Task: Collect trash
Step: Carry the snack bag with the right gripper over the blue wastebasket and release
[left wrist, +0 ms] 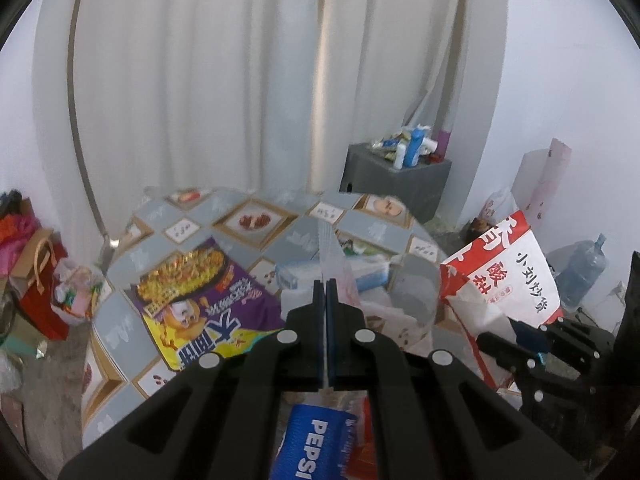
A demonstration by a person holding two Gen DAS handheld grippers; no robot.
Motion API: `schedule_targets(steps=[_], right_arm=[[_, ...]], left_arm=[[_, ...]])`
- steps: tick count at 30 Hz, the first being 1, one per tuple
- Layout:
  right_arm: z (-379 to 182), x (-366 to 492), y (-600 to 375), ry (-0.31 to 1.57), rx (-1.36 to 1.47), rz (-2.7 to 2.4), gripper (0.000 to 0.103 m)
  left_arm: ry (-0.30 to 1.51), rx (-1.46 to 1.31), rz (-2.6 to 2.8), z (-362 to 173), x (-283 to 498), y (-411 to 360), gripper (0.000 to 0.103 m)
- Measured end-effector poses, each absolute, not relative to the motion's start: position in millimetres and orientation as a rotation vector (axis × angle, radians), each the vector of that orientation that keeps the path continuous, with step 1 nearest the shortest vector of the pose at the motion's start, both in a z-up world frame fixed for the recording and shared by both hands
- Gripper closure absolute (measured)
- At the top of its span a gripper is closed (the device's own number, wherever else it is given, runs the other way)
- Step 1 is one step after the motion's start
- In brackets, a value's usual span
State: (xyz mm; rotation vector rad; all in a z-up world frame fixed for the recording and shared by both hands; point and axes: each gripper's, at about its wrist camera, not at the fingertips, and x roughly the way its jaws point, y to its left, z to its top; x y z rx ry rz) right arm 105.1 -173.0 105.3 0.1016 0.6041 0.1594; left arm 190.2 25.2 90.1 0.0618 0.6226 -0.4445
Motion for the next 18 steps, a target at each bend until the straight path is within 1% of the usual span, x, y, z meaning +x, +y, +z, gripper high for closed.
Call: schedule_targets(steps=[8,15,18], right_arm=[[121.0,63.4,-225.0,0.525,0.200,0.049,0.087],[119.6,9.2,-294.4,0.496,0.308,-0.106,0.087],[113.5,-15.3,-332.0,0.493,0.360,-0.192,0.087]], left_arm=[[0.563,0.096,-0.504,115.8,153.9,-3.5,0.103],[0.531,0.151,-0.633,127.5,123.3,-69.4,0.103],[0.538,0.156,-0.730,129.2,114.3,-112.6,0.103]])
